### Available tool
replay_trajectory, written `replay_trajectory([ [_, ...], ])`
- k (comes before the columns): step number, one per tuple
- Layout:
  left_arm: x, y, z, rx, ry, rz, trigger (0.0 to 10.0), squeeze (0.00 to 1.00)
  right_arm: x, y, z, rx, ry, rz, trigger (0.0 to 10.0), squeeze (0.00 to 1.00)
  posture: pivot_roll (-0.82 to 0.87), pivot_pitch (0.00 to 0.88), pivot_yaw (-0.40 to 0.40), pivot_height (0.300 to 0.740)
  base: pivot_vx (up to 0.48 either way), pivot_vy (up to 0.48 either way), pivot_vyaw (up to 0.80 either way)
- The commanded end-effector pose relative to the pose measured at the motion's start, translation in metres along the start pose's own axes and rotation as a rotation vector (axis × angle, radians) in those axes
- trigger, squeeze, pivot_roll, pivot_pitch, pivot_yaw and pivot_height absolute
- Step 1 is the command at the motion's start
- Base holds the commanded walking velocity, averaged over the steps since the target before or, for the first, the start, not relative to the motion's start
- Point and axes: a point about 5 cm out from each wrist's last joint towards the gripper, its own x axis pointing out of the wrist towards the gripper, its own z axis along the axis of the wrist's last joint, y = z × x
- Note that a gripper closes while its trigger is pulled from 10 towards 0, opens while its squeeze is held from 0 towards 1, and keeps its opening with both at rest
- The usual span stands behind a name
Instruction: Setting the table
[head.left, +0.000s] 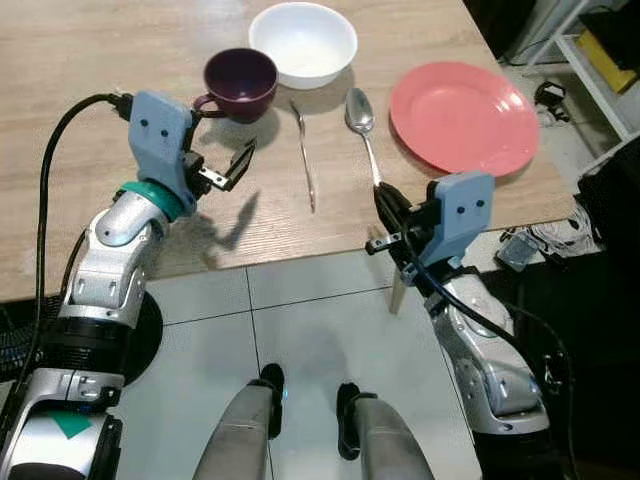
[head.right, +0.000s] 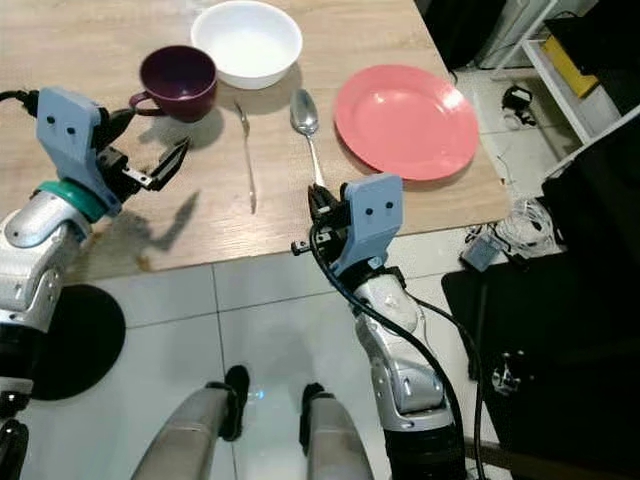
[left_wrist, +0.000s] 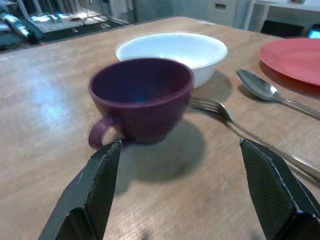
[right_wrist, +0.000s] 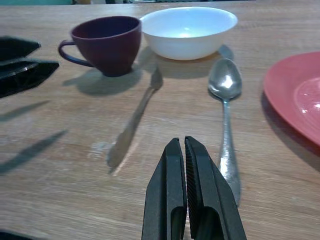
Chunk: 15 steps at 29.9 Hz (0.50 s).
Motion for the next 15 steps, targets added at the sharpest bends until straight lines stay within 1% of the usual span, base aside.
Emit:
replay_trajectory([
  [1, -0.003, 0.005, -0.009, 0.007, 0.051, -0.013, 10.0, 0.00, -0.002, 0.000, -0.006, 0.011, 0.020, 0.002, 10.0, 0.00, 0.04, 0.199, 0.014, 0.740, 0.000, 0.000, 0.00],
  [4, -0.003, 0.005, -0.009, 0.007, 0.051, -0.013, 10.0, 0.00, -0.002, 0.000, -0.006, 0.011, 0.020, 0.002, 10.0, 0.00, 0.04, 0.199, 0.014, 0.740, 0.000, 0.000, 0.00],
  [5, -0.002, 0.010, -0.011, 0.031, 0.069, 0.000, 10.0, 0.00, -0.002, 0.000, -0.006, 0.011, 0.021, 0.001, 10.0, 0.00, 0.05, 0.204, 0.014, 0.740, 0.000, 0.000, 0.00],
  [6, -0.002, 0.010, -0.011, 0.031, 0.069, 0.000, 10.0, 0.00, -0.002, 0.000, -0.006, 0.011, 0.021, 0.001, 10.0, 0.00, 0.05, 0.204, 0.014, 0.740, 0.000, 0.000, 0.00],
  [7, 0.002, 0.015, -0.016, 0.114, 0.109, 0.007, 10.0, 0.00, -0.004, 0.000, -0.006, 0.011, 0.023, -0.001, 10.0, 0.00, 0.04, 0.211, 0.016, 0.740, 0.000, 0.000, 0.00],
  [8, 0.002, 0.015, -0.016, 0.114, 0.109, 0.007, 10.0, 0.00, -0.004, 0.000, -0.006, 0.011, 0.023, -0.001, 10.0, 0.00, 0.04, 0.211, 0.016, 0.740, 0.000, 0.000, 0.00],
  [9, 0.008, 0.019, -0.020, 0.249, 0.172, -0.022, 10.0, 0.00, -0.005, -0.001, -0.007, 0.010, 0.026, -0.006, 10.0, 0.00, 0.04, 0.213, 0.020, 0.740, 0.000, 0.000, 0.00],
  [10, 0.008, 0.019, -0.020, 0.249, 0.172, -0.022, 10.0, 0.00, -0.005, -0.001, -0.007, 0.010, 0.026, -0.006, 10.0, 0.00, 0.04, 0.213, 0.020, 0.740, 0.000, 0.000, 0.00],
  [11, 0.010, 0.020, -0.018, 0.310, 0.193, -0.051, 10.0, 0.00, -0.006, -0.001, -0.007, 0.009, 0.026, -0.011, 10.0, 0.00, 0.04, 0.223, 0.033, 0.740, 0.000, 0.000, 0.00],
  [13, 0.010, 0.020, -0.018, 0.310, 0.193, -0.051, 10.0, 0.00, -0.006, -0.001, -0.007, 0.009, 0.026, -0.011, 10.0, 0.00, 0.04, 0.223, 0.033, 0.740, 0.000, 0.000, 0.00],
  [15, 0.012, 0.021, -0.015, 0.336, 0.205, -0.069, 10.0, 0.00, -0.007, -0.002, -0.007, 0.009, 0.027, -0.021, 10.0, 0.00, 0.04, 0.226, 0.036, 0.740, 0.000, 0.000, 0.00],
])
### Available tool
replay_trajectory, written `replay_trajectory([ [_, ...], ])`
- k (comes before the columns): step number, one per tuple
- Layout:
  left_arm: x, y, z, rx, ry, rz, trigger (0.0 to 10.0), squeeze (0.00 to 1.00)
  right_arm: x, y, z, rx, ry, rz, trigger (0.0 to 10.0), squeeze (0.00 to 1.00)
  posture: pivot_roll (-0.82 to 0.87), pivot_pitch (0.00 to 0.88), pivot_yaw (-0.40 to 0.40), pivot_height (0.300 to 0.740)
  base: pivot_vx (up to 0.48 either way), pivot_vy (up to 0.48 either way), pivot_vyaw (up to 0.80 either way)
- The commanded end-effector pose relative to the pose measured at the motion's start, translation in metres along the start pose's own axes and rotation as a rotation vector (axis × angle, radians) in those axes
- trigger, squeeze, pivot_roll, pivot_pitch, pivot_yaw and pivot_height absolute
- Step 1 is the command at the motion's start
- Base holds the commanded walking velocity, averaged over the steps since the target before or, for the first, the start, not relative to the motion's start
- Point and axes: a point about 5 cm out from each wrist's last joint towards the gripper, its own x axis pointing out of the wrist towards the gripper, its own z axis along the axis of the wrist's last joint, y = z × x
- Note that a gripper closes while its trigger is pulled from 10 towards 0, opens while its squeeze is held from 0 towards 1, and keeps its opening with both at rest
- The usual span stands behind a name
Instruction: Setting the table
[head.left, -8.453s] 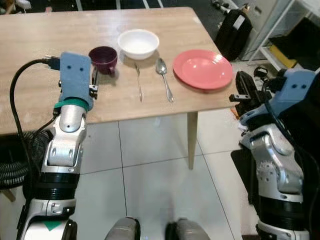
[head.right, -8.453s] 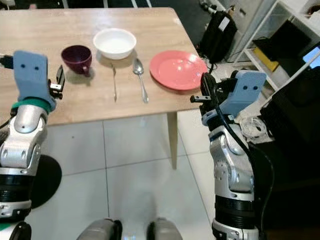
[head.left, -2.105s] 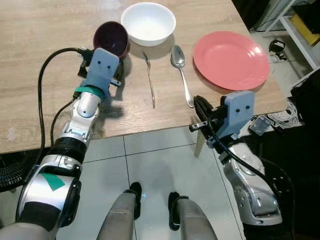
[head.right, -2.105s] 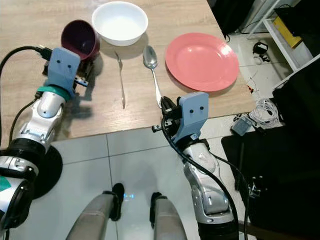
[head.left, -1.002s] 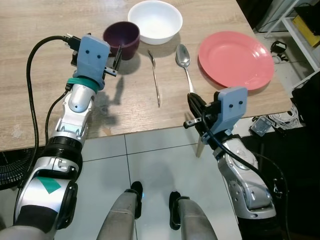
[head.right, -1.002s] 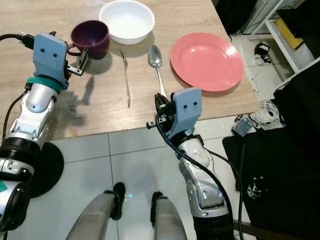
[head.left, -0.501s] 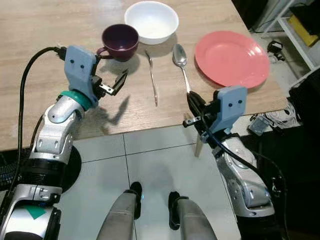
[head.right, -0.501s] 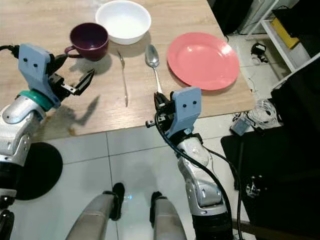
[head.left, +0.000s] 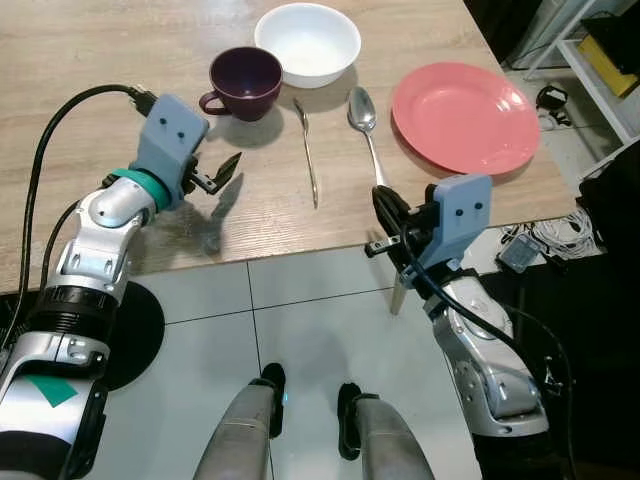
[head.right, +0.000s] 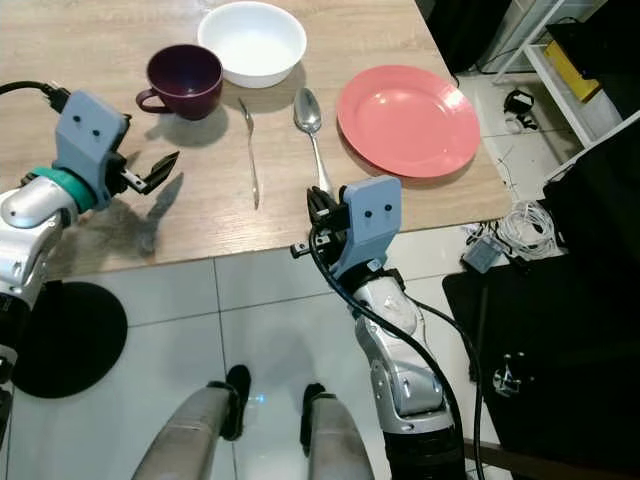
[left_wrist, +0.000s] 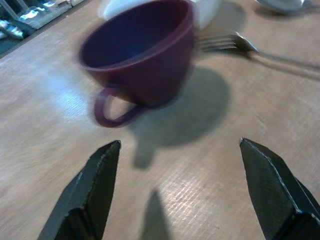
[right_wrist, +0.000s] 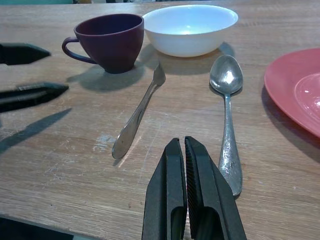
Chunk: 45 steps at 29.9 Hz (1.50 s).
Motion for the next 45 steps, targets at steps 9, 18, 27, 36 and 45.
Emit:
replay_trajectory([
  [9, 0.004, 0.009, 0.008, 0.193, 0.008, -0.023, 10.0, 0.00, -0.011, -0.001, -0.007, 0.013, 0.027, -0.036, 10.0, 0.00, 0.04, 0.253, 0.062, 0.740, 0.000, 0.000, 0.00],
  [18, 0.000, 0.027, 0.017, 0.274, -0.018, 0.124, 10.0, 0.00, -0.010, 0.001, -0.008, 0.023, 0.030, -0.031, 10.0, 0.00, 0.06, 0.264, 0.053, 0.740, 0.000, 0.000, 0.00],
  [27, 0.000, 0.048, 0.012, 0.120, -0.003, 0.271, 10.0, 0.00, -0.011, 0.003, -0.008, 0.028, 0.035, -0.016, 10.0, 0.00, 0.05, 0.286, 0.042, 0.740, 0.000, 0.000, 0.00],
  [36, 0.008, 0.035, 0.007, -0.017, -0.001, 0.164, 10.0, 0.00, -0.017, 0.001, -0.006, 0.018, 0.041, -0.032, 10.0, 0.00, 0.03, 0.308, 0.058, 0.740, 0.000, 0.000, 0.00],
  [45, 0.012, 0.035, 0.011, -0.028, -0.010, 0.112, 10.0, 0.00, -0.033, -0.014, -0.001, -0.010, 0.045, -0.110, 10.0, 0.00, 0.01, 0.329, 0.087, 0.740, 0.000, 0.000, 0.00],
])
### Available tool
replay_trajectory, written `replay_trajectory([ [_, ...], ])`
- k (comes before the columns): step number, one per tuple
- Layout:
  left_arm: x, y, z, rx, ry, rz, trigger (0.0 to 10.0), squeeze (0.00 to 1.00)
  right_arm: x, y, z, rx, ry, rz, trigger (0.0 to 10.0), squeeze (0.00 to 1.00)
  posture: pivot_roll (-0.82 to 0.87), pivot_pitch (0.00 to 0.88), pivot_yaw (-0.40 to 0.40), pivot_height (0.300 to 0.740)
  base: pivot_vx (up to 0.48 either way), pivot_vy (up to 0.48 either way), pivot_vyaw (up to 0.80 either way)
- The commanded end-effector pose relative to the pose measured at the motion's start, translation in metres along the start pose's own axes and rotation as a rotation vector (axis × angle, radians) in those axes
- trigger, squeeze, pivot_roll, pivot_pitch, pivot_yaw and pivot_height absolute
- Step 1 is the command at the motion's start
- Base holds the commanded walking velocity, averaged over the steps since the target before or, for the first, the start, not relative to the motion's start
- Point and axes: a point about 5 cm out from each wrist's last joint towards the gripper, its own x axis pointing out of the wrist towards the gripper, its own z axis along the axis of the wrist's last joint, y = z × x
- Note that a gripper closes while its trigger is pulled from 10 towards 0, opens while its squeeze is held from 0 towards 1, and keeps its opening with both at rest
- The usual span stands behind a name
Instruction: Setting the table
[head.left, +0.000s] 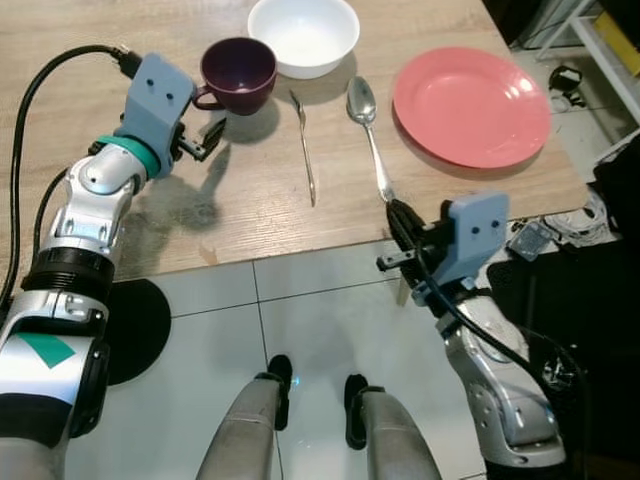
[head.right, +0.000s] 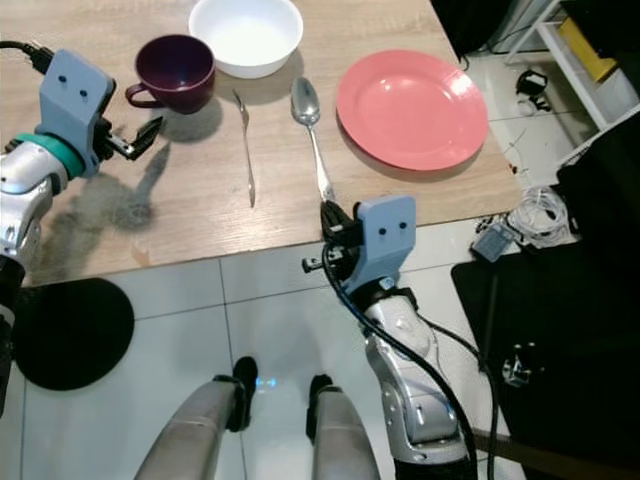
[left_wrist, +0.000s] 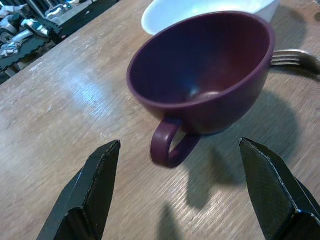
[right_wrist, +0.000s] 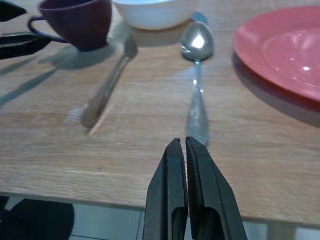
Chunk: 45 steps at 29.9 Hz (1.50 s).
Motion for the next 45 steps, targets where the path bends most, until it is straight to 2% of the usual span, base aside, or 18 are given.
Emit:
replay_trajectory([
  [1, -0.002, -0.001, -0.007, -0.011, 0.026, -0.012, 10.0, 0.00, -0.006, -0.005, -0.002, -0.002, 0.019, -0.025, 10.0, 0.00, 0.01, 0.329, 0.087, 0.740, 0.000, 0.000, 0.00],
  [2, -0.001, 0.000, -0.006, -0.005, 0.024, -0.017, 10.0, 0.00, -0.012, -0.013, 0.000, -0.017, 0.020, -0.060, 10.0, 0.00, 0.00, 0.330, 0.104, 0.740, 0.000, 0.000, 0.00],
  [4, -0.001, 0.000, -0.006, -0.005, 0.024, -0.017, 10.0, 0.00, -0.012, -0.013, 0.000, -0.017, 0.020, -0.060, 10.0, 0.00, 0.00, 0.330, 0.104, 0.740, 0.000, 0.000, 0.00],
  [5, 0.000, 0.000, -0.005, 0.002, 0.022, -0.021, 10.0, 0.00, -0.016, -0.020, 0.001, -0.030, 0.021, -0.087, 10.0, 0.00, 0.00, 0.329, 0.106, 0.740, 0.000, 0.000, 0.00],
  [7, 0.000, 0.000, -0.005, 0.002, 0.022, -0.021, 10.0, 0.00, -0.016, -0.020, 0.001, -0.030, 0.021, -0.087, 10.0, 0.00, 0.00, 0.329, 0.106, 0.740, 0.000, 0.000, 0.00],
  [11, 0.001, 0.002, -0.006, -0.022, 0.030, -0.036, 10.0, 0.00, -0.023, -0.032, 0.006, -0.058, 0.020, -0.134, 10.0, 0.00, -0.02, 0.329, 0.110, 0.740, 0.000, 0.000, 0.00],
  [15, 0.002, 0.001, -0.006, -0.032, 0.029, -0.037, 10.0, 0.00, -0.024, -0.034, 0.007, -0.063, 0.018, -0.139, 10.0, 0.00, -0.03, 0.326, 0.107, 0.740, 0.000, 0.000, 0.00],
  [16, 0.004, -0.002, -0.004, -0.042, 0.007, -0.056, 2.7, 0.00, -0.025, -0.036, 0.009, -0.073, 0.018, -0.144, 10.0, 0.00, -0.05, 0.320, 0.104, 0.740, 0.000, 0.000, 0.00],
  [17, 0.006, -0.004, -0.003, -0.046, -0.002, -0.065, 0.0, 0.00, -0.026, -0.037, 0.010, -0.078, 0.019, -0.147, 10.0, 0.00, -0.05, 0.321, 0.103, 0.740, 0.000, 0.000, 0.00],
  [33, 0.009, -0.006, 0.000, -0.040, -0.023, -0.072, 0.0, 0.00, -0.028, -0.038, 0.012, -0.082, 0.028, -0.154, 10.0, 0.00, -0.05, 0.307, 0.101, 0.740, 0.000, 0.000, 0.00],
  [45, 0.009, -0.008, -0.004, -0.066, -0.014, -0.041, 0.0, 0.00, -0.017, -0.039, 0.011, -0.079, 0.016, -0.149, 10.0, 0.00, -0.03, 0.264, 0.095, 0.740, 0.000, 0.000, 0.00],
])
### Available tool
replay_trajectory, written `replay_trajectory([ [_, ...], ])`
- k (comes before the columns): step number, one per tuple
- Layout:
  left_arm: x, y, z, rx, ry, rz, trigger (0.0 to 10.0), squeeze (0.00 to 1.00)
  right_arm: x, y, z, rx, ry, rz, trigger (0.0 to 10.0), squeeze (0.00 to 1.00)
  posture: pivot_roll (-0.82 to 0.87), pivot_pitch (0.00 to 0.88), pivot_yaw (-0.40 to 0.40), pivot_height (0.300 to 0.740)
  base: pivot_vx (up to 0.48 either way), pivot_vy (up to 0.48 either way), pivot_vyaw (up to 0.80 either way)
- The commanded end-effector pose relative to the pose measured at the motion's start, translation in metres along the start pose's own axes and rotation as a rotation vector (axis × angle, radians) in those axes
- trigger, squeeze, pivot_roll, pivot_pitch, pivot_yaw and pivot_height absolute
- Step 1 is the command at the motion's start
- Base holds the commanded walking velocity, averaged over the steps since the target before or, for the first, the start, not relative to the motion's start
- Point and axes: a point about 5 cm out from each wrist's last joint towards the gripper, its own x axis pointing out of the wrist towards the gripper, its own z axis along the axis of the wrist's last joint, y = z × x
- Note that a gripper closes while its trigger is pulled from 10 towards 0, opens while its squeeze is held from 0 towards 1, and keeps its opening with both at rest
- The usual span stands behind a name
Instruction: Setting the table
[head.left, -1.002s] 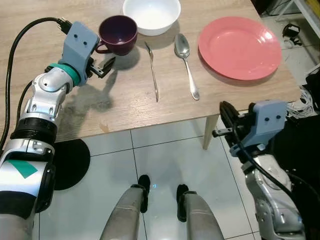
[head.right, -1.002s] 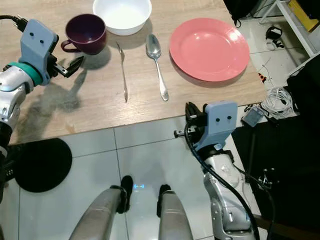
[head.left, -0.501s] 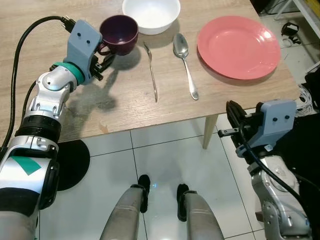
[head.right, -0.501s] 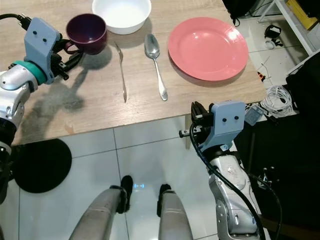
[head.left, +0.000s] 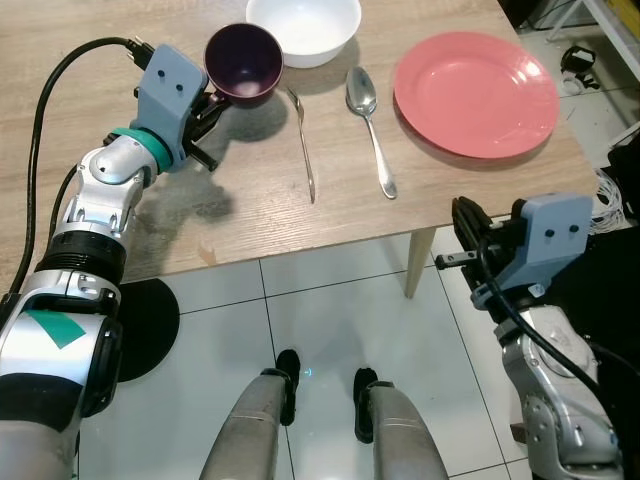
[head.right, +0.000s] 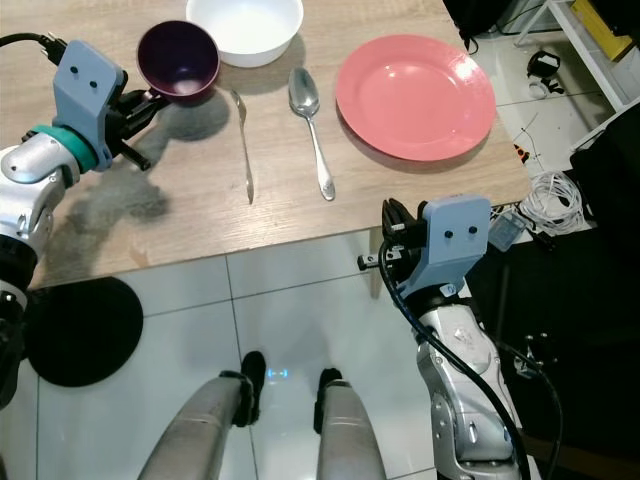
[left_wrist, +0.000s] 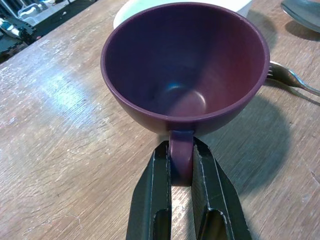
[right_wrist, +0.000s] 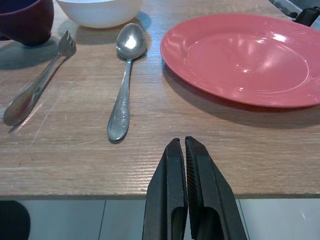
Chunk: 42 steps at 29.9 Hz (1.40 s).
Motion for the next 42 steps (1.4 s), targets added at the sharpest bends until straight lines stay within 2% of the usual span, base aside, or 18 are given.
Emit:
replay_trajectory([
  [1, -0.002, 0.000, -0.006, -0.017, 0.017, 0.018, 0.0, 0.00, 0.000, -0.002, -0.006, 0.007, 0.019, -0.006, 10.0, 0.00, -0.03, 0.264, 0.095, 0.740, 0.000, 0.000, 0.00],
  [2, -0.002, 0.001, -0.004, -0.023, 0.007, 0.038, 0.0, 0.00, 0.004, -0.001, -0.006, 0.009, 0.013, -0.002, 10.0, 0.00, -0.01, 0.242, 0.092, 0.740, 0.000, 0.000, 0.00],
  [3, -0.002, 0.001, -0.001, -0.018, -0.012, 0.058, 10.0, 0.00, 0.008, -0.001, -0.006, 0.011, 0.005, 0.001, 10.0, 0.00, -0.01, 0.225, 0.089, 0.740, 0.000, 0.000, 0.00],
  [7, -0.002, 0.002, 0.002, -0.013, -0.025, 0.071, 10.0, 0.00, 0.011, -0.001, -0.006, 0.012, 0.000, 0.003, 10.0, 0.00, -0.01, 0.225, 0.089, 0.740, 0.000, 0.000, 0.00],
  [11, -0.002, -0.002, 0.018, -0.037, -0.079, 0.052, 10.0, 0.00, 0.020, -0.001, -0.003, 0.015, -0.024, 0.004, 10.0, 0.00, 0.03, 0.171, 0.085, 0.740, 0.000, 0.000, 0.00],
  [13, -0.005, -0.008, 0.027, -0.077, -0.093, -0.002, 10.0, 0.00, 0.025, -0.001, -0.001, 0.014, -0.036, 0.004, 10.0, 0.00, 0.04, 0.160, 0.083, 0.740, 0.000, 0.000, 0.00],
  [15, -0.017, -0.025, 0.036, -0.174, -0.079, -0.144, 10.0, 0.00, 0.032, -0.004, 0.002, 0.002, -0.049, -0.012, 10.0, 0.00, 0.04, 0.143, 0.078, 0.740, 0.000, 0.000, 0.00],
  [16, -0.017, -0.025, 0.036, -0.174, -0.079, -0.144, 10.0, 0.00, 0.032, -0.004, 0.002, 0.002, -0.049, -0.012, 10.0, 0.00, 0.04, 0.143, 0.078, 0.740, 0.000, 0.000, 0.00],
  [18, -0.027, -0.039, 0.035, -0.192, -0.046, -0.242, 10.0, 0.00, 0.033, -0.013, 0.002, -0.017, -0.044, -0.071, 10.0, 0.00, 0.05, 0.130, 0.075, 0.740, 0.000, 0.000, 0.00],
  [20, -0.027, -0.039, 0.035, -0.192, -0.046, -0.242, 10.0, 0.00, 0.033, -0.013, 0.002, -0.017, -0.044, -0.071, 10.0, 0.00, 0.05, 0.130, 0.075, 0.740, 0.000, 0.000, 0.00],
  [21, -0.029, -0.043, 0.035, -0.162, -0.040, -0.263, 10.0, 0.00, 0.032, -0.022, 0.002, -0.027, -0.043, -0.127, 10.0, 0.00, 0.04, 0.124, 0.078, 0.740, 0.000, 0.000, 0.00],
  [22, -0.029, -0.043, 0.035, -0.162, -0.040, -0.263, 10.0, 0.00, 0.032, -0.022, 0.002, -0.027, -0.043, -0.127, 10.0, 0.00, 0.04, 0.124, 0.078, 0.740, 0.000, 0.000, 0.00],
  [23, -0.029, -0.050, 0.034, -0.140, -0.039, -0.267, 10.0, 0.00, 0.028, -0.042, 0.004, -0.045, -0.053, -0.269, 10.0, 0.00, 0.03, 0.104, 0.090, 0.740, 0.000, 0.000, 0.00],
  [26, -0.029, -0.050, 0.034, -0.140, -0.039, -0.267, 10.0, 0.00, 0.028, -0.042, 0.004, -0.045, -0.053, -0.269, 10.0, 0.00, 0.03, 0.104, 0.090, 0.740, 0.000, 0.000, 0.00],
  [29, -0.028, -0.056, 0.035, -0.113, -0.052, -0.250, 10.0, 0.00, 0.023, -0.053, 0.006, -0.054, -0.067, -0.354, 10.0, 0.00, 0.02, 0.089, 0.094, 0.740, 0.000, 0.000, 0.00],
  [32, -0.024, -0.061, 0.032, -0.111, -0.057, -0.142, 10.0, 0.00, 0.020, -0.064, 0.003, -0.075, -0.067, -0.404, 10.0, 0.00, 0.02, 0.062, 0.090, 0.740, 0.000, 0.000, 0.00],
  [37, -0.029, -0.063, 0.035, -0.162, -0.015, -0.081, 10.0, 0.00, 0.026, -0.066, 0.003, -0.084, -0.082, -0.394, 10.0, 0.00, 0.03, 0.041, 0.074, 0.740, 0.000, 0.000, 0.00],
  [42, -0.030, -0.064, 0.036, -0.166, -0.009, -0.075, 10.0, 0.00, 0.029, -0.065, 0.004, -0.079, -0.091, -0.383, 10.0, 0.00, 0.04, 0.031, 0.071, 0.740, 0.000, 0.000, 0.00],
])
